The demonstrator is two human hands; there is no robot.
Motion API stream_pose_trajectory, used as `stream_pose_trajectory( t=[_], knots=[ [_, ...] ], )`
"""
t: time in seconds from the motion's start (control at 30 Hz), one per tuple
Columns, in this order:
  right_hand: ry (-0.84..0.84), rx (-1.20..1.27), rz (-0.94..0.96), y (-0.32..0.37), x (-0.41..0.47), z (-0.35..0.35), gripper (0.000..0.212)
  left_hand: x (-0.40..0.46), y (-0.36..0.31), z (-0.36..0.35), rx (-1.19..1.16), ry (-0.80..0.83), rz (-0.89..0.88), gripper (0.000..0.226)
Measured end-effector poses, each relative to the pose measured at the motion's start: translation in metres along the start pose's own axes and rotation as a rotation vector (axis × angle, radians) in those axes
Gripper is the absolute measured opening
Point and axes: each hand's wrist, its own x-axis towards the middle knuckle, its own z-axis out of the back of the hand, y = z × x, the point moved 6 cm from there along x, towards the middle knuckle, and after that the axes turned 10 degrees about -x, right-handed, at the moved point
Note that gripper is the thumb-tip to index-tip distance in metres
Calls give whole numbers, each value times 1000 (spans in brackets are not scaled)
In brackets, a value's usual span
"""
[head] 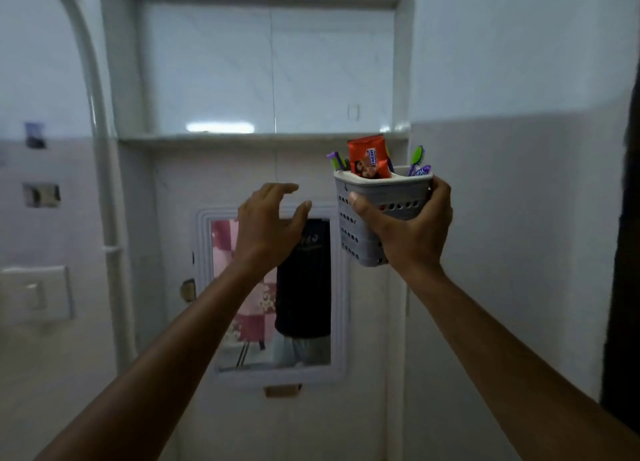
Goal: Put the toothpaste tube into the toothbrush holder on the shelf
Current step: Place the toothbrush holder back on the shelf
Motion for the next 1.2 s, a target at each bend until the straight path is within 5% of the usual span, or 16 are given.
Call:
stream_pose_trajectory(
  t=[0.27,0.47,0.83,1.2],
  knots=[
    [-59,-8,44,60,92,-11,117,107,-7,0,134,-155,-145,54],
    [-82,-34,24,74,129,-24,114,134,43,-25,138,-56,3,65],
    [-121,-175,22,95,172,-81,117,136,61,-37,115,-234,-116,45],
    [260,-432,31,52,175,-143,134,138,61,-38,163,-273,-142,41]
  ],
)
